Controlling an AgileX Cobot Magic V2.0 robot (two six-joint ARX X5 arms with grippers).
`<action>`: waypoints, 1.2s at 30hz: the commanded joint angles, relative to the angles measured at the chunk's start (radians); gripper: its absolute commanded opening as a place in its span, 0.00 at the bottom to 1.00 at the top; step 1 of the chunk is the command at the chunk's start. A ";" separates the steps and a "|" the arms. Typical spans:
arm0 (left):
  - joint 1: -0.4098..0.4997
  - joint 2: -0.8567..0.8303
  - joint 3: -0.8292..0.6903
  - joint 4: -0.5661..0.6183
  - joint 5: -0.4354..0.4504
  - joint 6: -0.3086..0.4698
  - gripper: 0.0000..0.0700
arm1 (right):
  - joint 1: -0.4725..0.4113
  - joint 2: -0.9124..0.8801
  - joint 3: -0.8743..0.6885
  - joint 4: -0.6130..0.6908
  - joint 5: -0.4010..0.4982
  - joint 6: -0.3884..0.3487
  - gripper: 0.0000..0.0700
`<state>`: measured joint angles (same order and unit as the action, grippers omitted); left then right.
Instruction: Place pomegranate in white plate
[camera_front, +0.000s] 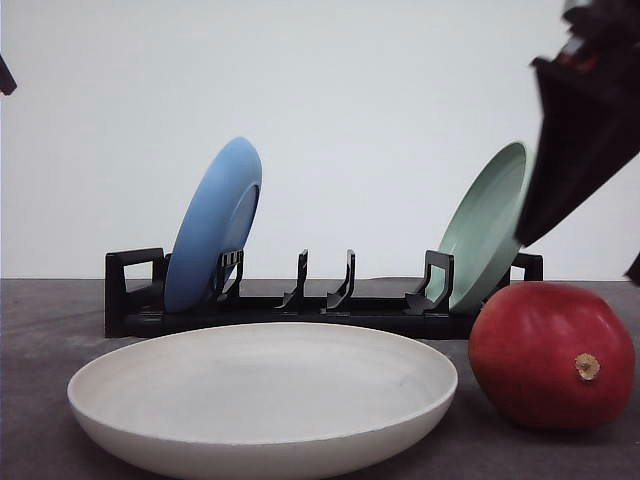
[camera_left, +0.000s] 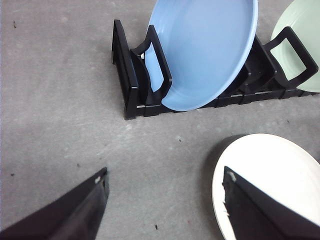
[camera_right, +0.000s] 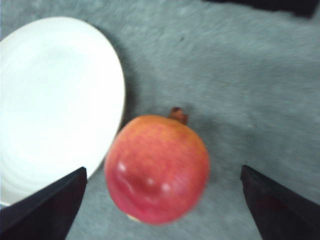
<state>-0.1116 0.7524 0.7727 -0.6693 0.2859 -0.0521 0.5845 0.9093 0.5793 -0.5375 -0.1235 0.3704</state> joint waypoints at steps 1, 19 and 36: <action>0.000 0.005 0.004 0.011 0.003 0.009 0.62 | 0.017 0.030 0.018 0.024 0.010 0.026 0.90; 0.000 0.005 0.004 0.012 0.003 0.010 0.62 | 0.067 0.273 0.018 0.088 0.020 0.049 0.88; 0.000 0.005 0.004 0.012 0.003 0.010 0.62 | 0.068 0.292 0.018 0.080 0.016 0.048 0.67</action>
<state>-0.1116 0.7522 0.7727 -0.6685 0.2862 -0.0521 0.6445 1.1912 0.5827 -0.4575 -0.1097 0.4094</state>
